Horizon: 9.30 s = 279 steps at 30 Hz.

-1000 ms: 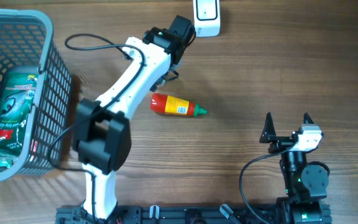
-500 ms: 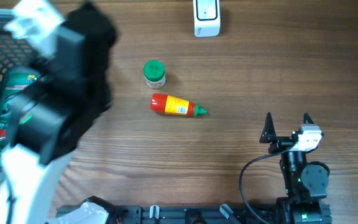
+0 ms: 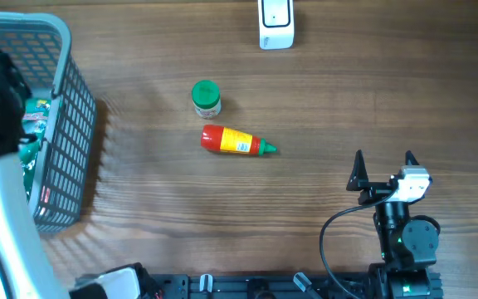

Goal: Scan the item barcode
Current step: 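Reach into the basket and grasp the green 3M glove packet, then lift the glove packet and present it to the white scanner, then lay the glove packet on the table and withdraw left gripper, then reach back into the basket toward the remaining red-green packets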

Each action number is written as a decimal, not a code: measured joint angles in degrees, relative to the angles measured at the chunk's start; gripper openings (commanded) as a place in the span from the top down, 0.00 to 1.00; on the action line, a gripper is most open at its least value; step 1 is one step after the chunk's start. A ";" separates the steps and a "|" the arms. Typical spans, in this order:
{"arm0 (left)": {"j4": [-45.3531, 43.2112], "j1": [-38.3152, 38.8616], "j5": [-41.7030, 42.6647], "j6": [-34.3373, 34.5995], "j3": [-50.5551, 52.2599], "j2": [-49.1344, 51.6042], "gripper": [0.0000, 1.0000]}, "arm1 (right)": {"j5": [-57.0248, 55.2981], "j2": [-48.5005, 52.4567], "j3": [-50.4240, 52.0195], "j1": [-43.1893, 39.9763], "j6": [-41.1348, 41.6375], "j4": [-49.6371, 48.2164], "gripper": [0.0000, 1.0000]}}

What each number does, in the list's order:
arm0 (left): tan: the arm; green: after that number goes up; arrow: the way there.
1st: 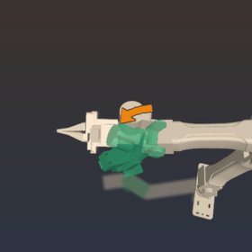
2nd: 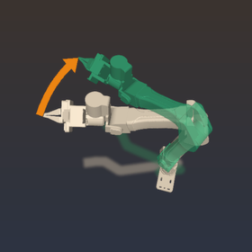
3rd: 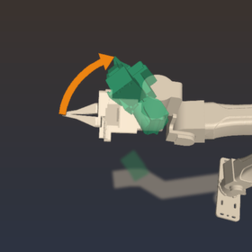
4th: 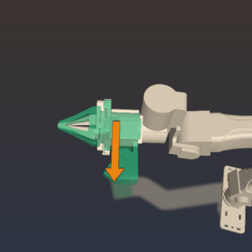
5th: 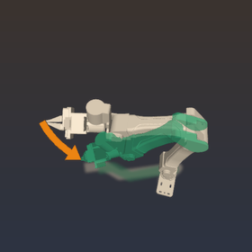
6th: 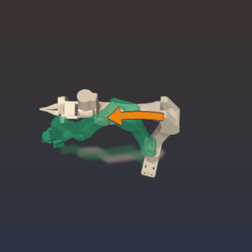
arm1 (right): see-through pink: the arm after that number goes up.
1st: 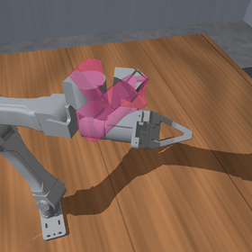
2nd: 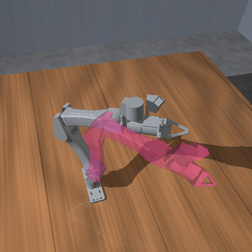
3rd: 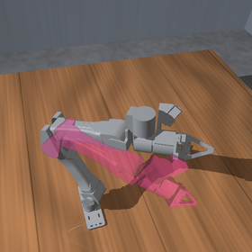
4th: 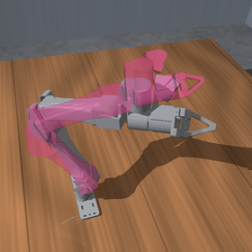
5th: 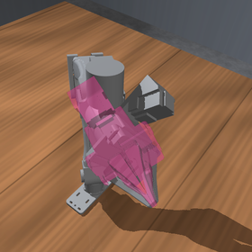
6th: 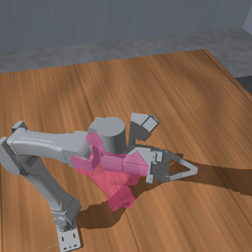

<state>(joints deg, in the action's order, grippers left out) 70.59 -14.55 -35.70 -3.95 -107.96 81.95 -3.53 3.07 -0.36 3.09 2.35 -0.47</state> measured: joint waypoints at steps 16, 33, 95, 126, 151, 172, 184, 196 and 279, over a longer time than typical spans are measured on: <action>-1.55 -6.43 11.02 -16.41 1.03 13.88 0.00 | 0.02 0.00 0.00 0.00 0.00 0.00 0.00; -5.88 -18.99 27.61 -18.03 9.16 14.49 0.00 | 0.00 0.00 0.00 0.00 0.00 0.00 0.00; -47.82 -9.07 25.81 -3.58 35.74 -37.64 0.96 | 0.00 0.00 0.00 0.00 0.00 0.00 0.00; -77.83 36.15 107.82 44.37 36.09 18.99 0.96 | 0.00 0.11 0.00 0.00 0.00 0.00 0.00; -72.17 46.80 74.47 70.27 36.06 27.87 0.96 | 0.00 0.11 0.00 0.00 0.00 0.00 0.00; -62.16 42.86 67.84 70.18 36.06 30.77 0.00 | 0.00 0.11 0.00 0.00 0.00 0.00 0.00; -55.71 42.16 54.38 58.25 36.06 20.11 0.00 | 0.02 0.11 0.00 0.00 0.02 0.00 0.00; -41.38 45.16 16.15 34.67 36.02 -8.02 0.00 | 0.00 0.11 0.00 0.00 0.00 0.00 0.00; -44.89 -28.61 7.17 33.44 49.29 18.27 0.00 | 0.00 0.11 0.00 0.00 0.00 0.00 0.00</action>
<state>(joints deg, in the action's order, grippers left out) 25.69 -43.16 -28.53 29.50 -58.67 100.22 -3.53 3.18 -0.36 3.09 2.35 -0.47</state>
